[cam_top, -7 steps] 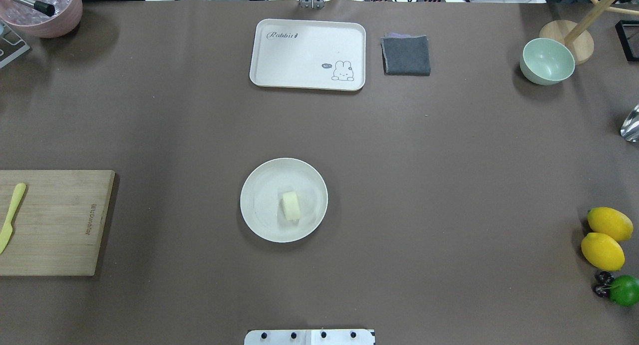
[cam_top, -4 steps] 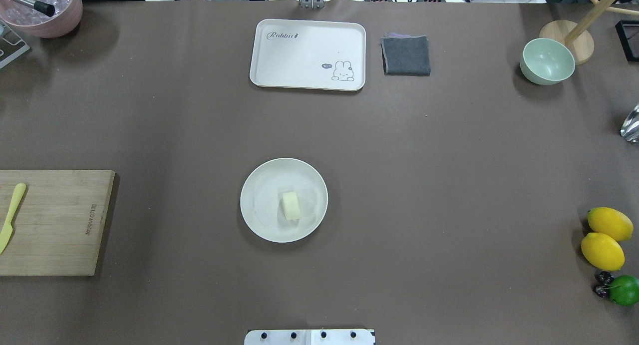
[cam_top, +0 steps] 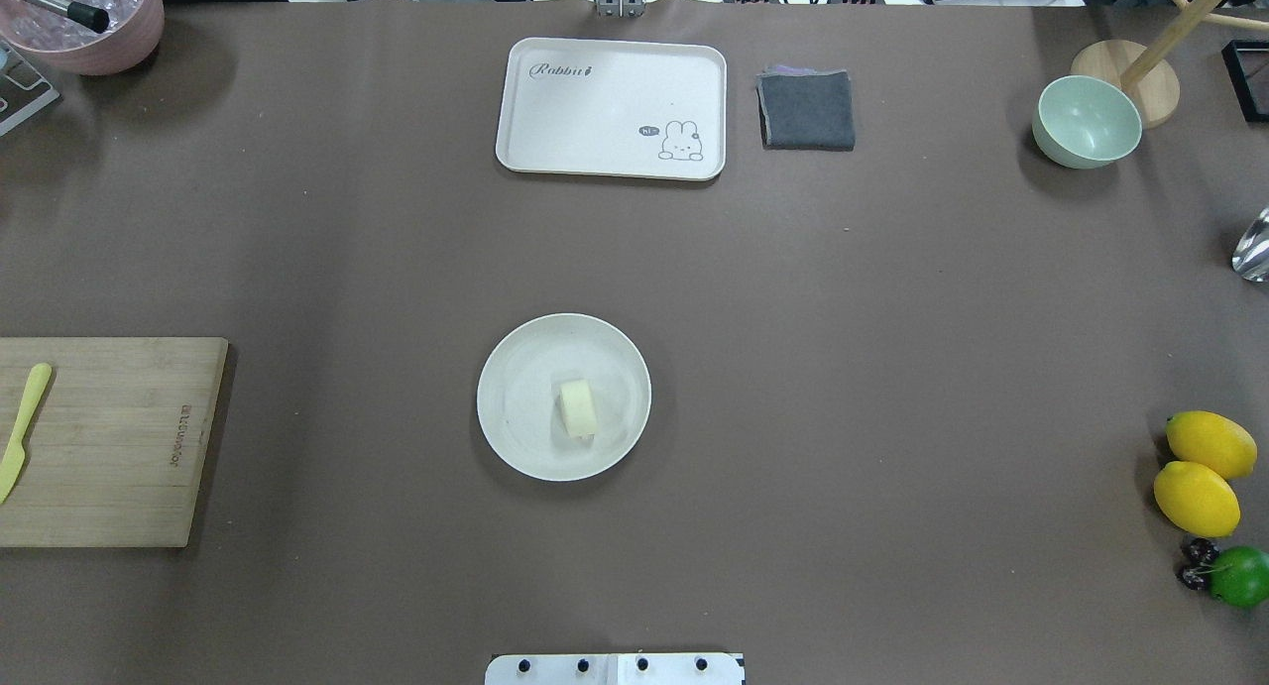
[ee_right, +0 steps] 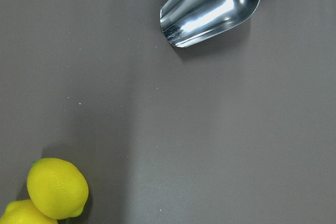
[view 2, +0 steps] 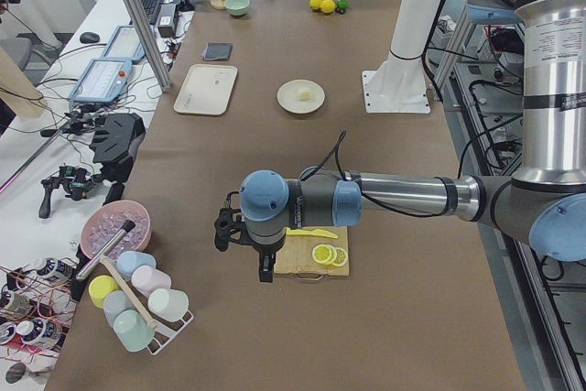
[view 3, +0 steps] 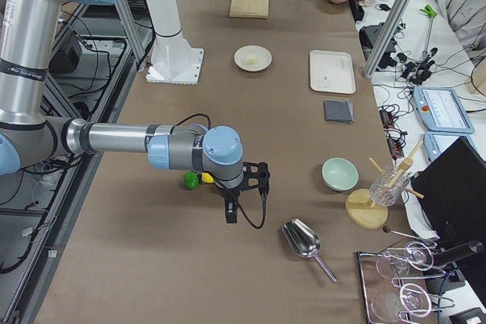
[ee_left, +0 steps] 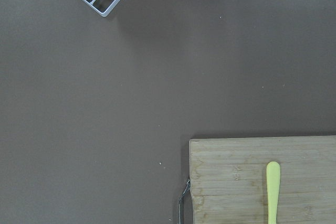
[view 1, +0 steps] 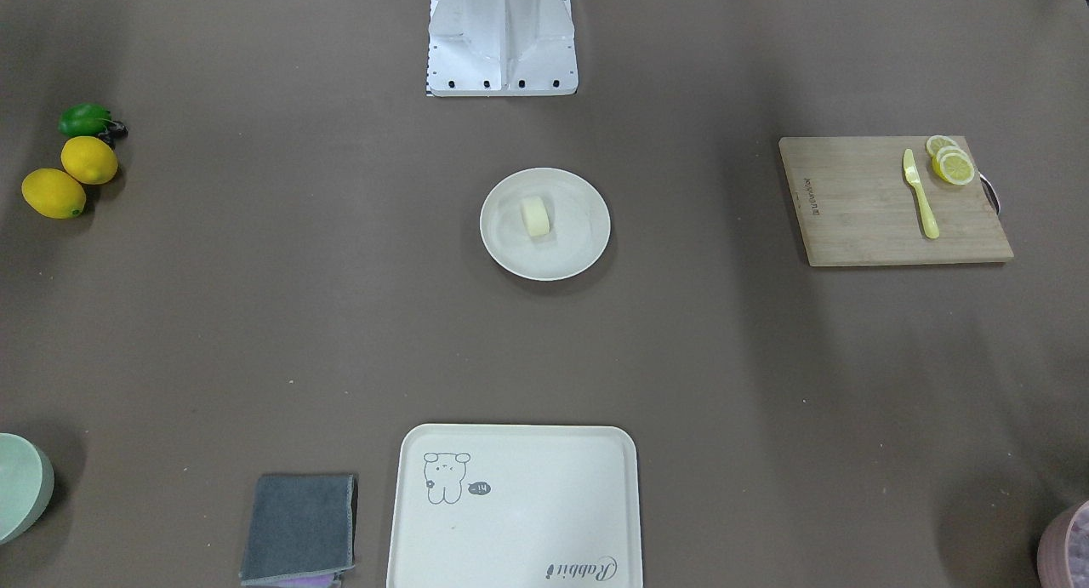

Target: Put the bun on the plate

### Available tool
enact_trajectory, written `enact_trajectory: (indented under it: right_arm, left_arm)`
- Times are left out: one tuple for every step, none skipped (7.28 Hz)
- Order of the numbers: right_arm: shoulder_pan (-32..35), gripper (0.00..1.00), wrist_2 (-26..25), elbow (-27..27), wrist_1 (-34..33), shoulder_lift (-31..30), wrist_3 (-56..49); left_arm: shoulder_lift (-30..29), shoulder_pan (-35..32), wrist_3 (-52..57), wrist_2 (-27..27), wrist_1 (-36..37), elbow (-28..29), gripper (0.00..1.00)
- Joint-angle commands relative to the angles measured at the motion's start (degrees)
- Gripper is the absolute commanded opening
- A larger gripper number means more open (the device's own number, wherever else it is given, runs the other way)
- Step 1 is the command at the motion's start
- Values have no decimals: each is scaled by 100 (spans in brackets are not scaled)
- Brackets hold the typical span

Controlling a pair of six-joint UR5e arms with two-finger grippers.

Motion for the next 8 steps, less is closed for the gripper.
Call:
enact_trajectory:
  right_arm:
    - [0,100,0,-2,-4,6,0]
    - [0,100,0,-2,-4,6,0]
    - [0,100,0,-2,-4,6,0]
    - [0,100,0,-28,-4,-2,0]
    - [0,100,0,-37,-4,6,0]
    - [0,100,0,-37,-4,6,0]
    - [0,100,0,-37,-4,6,0]
    - [0,100,0,-28,5,6,0]
  left_arm:
    - [73,-6,-6,1,-59,33,98]
    - [65,-6,-15,1,-138,146,98]
    - [82,-6,-15,1,-444,130,98]
    - [161,-6,-15,-25,-508,164,98]
    - [188,-6,-15,-17,-508,182,98]
    - [197,-6,-15,-17,-508,174,98]
    - [197,-6,-15,-8,-508,165,98]
    - [258,-6,3,10,-500,165,98]
